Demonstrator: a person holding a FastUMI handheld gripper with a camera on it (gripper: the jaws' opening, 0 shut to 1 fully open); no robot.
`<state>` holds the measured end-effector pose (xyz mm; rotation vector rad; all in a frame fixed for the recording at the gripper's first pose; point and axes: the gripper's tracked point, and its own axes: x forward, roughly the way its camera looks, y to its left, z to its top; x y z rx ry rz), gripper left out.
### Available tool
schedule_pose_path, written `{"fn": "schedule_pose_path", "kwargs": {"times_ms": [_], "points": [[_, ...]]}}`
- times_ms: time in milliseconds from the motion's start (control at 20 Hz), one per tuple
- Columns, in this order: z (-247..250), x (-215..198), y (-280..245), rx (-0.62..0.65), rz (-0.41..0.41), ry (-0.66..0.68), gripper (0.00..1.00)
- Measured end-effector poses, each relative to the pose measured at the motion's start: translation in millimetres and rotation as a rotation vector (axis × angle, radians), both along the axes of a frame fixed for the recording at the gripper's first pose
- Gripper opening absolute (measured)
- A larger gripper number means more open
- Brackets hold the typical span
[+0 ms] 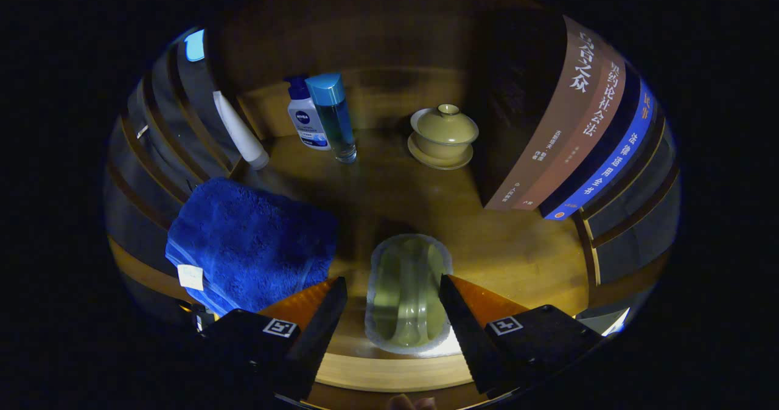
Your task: Pull open the drawer, take out the items inside it, and place them on the countertop above the cabinet.
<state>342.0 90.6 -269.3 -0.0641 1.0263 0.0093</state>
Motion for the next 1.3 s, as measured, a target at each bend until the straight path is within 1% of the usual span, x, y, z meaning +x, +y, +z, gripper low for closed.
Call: {"fn": "schedule_pose_path", "kwargs": {"times_ms": [250, 450, 650, 900, 1050, 1150, 1300], "points": [[20.3, -17.9, -2.5, 0.036, -0.021, -0.090, 0.98], [43.1, -56.6, 1.7, 0.100, -0.009, -0.178, 0.99], [72.6, -98.7, 5.2, 0.148, 0.024, -0.339, 1.00], [117.9, -152.6, 7.8, 0.103, 0.076, -0.621, 0.99], [133.8, -197.1, 18.0, 0.131, 0.108, -0.749, 0.99], [133.4, -218.9, 24.6, 0.144, 0.138, -0.827, 0.99], [114.8, -253.9, 32.3, 0.145, 0.164, -0.885, 0.99]]}}
